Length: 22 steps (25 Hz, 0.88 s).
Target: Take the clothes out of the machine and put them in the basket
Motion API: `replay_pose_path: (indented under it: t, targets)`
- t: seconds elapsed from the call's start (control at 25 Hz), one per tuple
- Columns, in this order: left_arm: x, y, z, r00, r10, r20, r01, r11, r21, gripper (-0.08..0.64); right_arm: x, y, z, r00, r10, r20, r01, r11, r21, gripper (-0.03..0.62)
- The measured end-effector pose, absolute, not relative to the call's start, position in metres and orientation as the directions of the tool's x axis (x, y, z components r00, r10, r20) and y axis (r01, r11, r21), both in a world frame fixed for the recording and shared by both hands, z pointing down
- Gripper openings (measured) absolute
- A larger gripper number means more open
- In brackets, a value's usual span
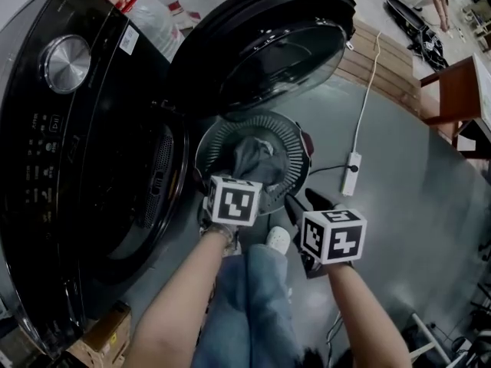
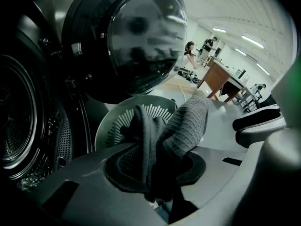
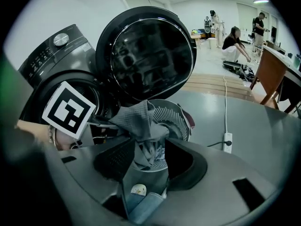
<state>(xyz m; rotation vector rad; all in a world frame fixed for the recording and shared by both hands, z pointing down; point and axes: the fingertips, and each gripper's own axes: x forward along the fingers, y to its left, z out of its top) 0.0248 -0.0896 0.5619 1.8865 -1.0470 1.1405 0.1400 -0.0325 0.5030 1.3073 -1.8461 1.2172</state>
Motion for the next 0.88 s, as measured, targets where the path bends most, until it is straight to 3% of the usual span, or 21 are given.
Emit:
replay_pose_path:
  t: [0.16,0.68,0.88]
  targets:
    - [0.014,-0.089,0.566,0.247,-0.256,0.935,-0.912,-0.388,0.135,0.164,0.136,-0.035,0.502,-0.367,-0.418,0.831,-0.929,0.114,-0.352,0.201]
    - [-0.012,-0.074,0.514,0.222,-0.259,0.940,-0.938,-0.322,0.133,0.164,0.132,-0.022,0.442,-0.370,-0.429,0.824,-0.927,0.114,-0.356,0.201]
    - [-0.004,-0.081,0.473,0.264,-0.357,0.896,-0.919,-0.376,0.121,0.164,0.134,-0.024,0.412,-0.369,-0.442,0.818,-0.929,0.147,-0.340,0.201]
